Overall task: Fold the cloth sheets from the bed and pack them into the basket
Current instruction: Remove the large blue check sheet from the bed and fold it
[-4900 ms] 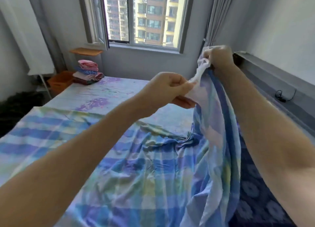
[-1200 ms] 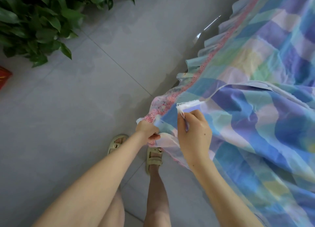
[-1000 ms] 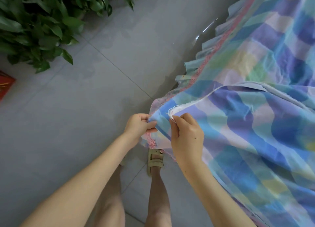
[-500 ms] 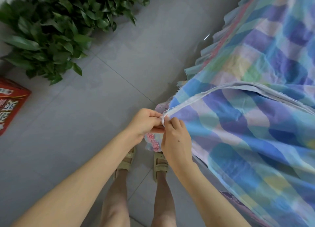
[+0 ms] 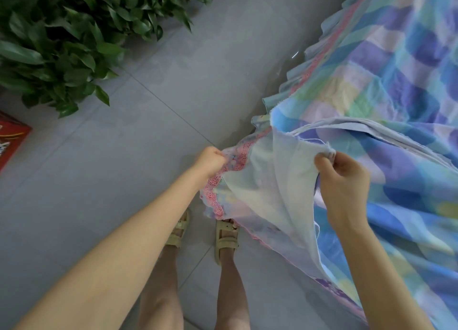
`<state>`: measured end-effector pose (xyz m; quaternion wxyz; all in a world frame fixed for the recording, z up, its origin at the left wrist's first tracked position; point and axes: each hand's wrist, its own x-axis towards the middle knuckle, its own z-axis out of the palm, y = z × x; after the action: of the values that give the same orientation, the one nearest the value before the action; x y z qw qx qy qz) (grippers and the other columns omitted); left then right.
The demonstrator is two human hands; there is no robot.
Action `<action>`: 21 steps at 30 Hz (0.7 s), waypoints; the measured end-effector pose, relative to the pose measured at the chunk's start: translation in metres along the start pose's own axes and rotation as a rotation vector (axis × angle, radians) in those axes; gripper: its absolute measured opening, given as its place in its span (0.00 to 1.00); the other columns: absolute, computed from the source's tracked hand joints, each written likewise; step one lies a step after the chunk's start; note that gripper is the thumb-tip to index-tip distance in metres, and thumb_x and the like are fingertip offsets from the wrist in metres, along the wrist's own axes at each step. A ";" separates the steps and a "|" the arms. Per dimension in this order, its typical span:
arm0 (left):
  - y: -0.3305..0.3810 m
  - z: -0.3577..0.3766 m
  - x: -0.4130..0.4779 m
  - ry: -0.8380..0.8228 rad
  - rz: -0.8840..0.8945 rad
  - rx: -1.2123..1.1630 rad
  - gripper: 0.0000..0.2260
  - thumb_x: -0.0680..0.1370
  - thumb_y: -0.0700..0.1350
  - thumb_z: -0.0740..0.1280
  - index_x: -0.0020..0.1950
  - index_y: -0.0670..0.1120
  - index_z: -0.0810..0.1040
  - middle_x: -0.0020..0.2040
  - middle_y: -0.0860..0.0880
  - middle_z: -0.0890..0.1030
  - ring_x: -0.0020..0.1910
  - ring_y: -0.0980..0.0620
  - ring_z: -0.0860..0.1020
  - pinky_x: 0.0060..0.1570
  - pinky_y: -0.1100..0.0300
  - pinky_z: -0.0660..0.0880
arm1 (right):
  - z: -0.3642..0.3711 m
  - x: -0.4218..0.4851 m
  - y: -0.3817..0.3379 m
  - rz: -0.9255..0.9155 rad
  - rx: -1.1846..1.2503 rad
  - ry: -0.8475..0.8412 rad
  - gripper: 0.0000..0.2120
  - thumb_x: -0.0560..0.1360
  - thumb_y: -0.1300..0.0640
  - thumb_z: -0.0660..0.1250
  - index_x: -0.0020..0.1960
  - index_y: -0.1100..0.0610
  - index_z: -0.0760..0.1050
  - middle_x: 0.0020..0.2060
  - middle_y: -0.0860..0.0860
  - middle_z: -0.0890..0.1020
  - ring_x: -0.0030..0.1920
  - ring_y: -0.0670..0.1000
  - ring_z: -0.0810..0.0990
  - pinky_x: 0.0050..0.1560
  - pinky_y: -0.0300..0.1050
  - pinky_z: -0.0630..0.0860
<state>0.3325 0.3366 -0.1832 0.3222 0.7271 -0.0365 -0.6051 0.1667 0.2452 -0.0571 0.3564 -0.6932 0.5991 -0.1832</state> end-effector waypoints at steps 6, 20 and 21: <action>-0.054 0.048 0.033 -0.093 -0.361 -0.259 0.14 0.77 0.46 0.67 0.60 0.42 0.74 0.45 0.46 0.77 0.44 0.48 0.75 0.46 0.56 0.74 | 0.000 0.010 -0.003 -0.023 -0.017 -0.173 0.17 0.72 0.65 0.63 0.31 0.67 0.58 0.28 0.52 0.58 0.31 0.48 0.56 0.32 0.45 0.52; -0.033 0.013 -0.055 0.058 0.070 -0.354 0.04 0.72 0.37 0.72 0.43 0.36 0.79 0.37 0.41 0.83 0.32 0.46 0.82 0.39 0.52 0.82 | 0.053 -0.055 0.003 -0.386 -0.336 -0.206 0.09 0.69 0.61 0.62 0.31 0.58 0.72 0.29 0.50 0.69 0.30 0.50 0.67 0.25 0.43 0.62; -0.025 0.012 -0.065 0.059 0.091 -0.337 0.04 0.72 0.36 0.72 0.43 0.35 0.79 0.35 0.42 0.83 0.31 0.46 0.81 0.37 0.52 0.82 | 0.058 -0.060 0.005 -0.424 -0.394 -0.197 0.06 0.67 0.61 0.62 0.32 0.58 0.74 0.29 0.51 0.70 0.29 0.52 0.69 0.25 0.39 0.60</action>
<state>0.2962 0.3808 -0.1409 0.4675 0.6778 0.0420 -0.5659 0.1898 0.3186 -0.0900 0.2254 -0.8730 0.4274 -0.0656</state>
